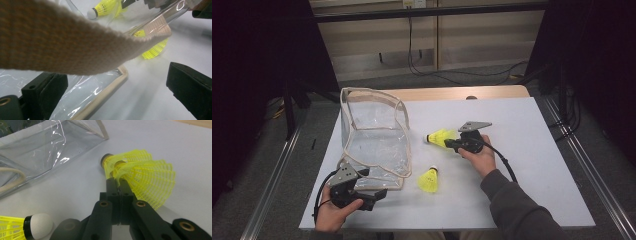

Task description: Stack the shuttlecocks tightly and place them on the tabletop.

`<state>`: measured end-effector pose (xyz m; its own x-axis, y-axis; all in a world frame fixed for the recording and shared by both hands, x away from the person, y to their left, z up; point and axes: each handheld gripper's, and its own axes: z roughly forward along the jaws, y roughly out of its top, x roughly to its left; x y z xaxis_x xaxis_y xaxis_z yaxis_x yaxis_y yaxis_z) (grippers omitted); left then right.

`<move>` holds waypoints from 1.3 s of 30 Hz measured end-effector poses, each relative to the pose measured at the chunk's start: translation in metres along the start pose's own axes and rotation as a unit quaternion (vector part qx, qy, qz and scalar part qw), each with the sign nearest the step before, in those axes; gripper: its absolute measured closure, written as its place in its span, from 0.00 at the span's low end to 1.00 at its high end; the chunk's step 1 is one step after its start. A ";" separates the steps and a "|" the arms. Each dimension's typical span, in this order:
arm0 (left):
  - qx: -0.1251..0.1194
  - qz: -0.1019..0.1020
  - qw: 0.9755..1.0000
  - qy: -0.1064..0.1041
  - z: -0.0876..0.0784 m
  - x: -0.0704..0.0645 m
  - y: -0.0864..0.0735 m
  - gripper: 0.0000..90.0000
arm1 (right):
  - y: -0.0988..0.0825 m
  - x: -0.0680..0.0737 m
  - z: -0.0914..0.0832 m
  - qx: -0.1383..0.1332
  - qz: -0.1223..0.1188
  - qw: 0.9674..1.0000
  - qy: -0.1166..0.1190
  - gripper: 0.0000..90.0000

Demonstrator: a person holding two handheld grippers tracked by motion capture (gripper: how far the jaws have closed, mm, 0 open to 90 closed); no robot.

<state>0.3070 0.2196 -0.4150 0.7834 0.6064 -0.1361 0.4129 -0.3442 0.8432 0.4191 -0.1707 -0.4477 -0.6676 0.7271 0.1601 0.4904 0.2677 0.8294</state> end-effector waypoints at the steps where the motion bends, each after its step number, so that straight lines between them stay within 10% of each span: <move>1: 0.000 0.000 1.000 0.000 0.000 0.000 0.000 0.04 | 0.000 0.000 0.000 0.000 0.000 1.000 0.000 1.00; 39: -0.001 0.001 1.000 0.002 0.000 0.000 0.000 0.04 | -0.003 0.000 -0.013 0.002 0.018 1.000 -0.022 0.57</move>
<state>0.3066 0.2193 -0.4151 0.7824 0.6083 -0.1335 0.4108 -0.3431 0.8447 0.4104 -0.1797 -0.4436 -0.6248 0.7629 0.1662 0.5152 0.2430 0.8219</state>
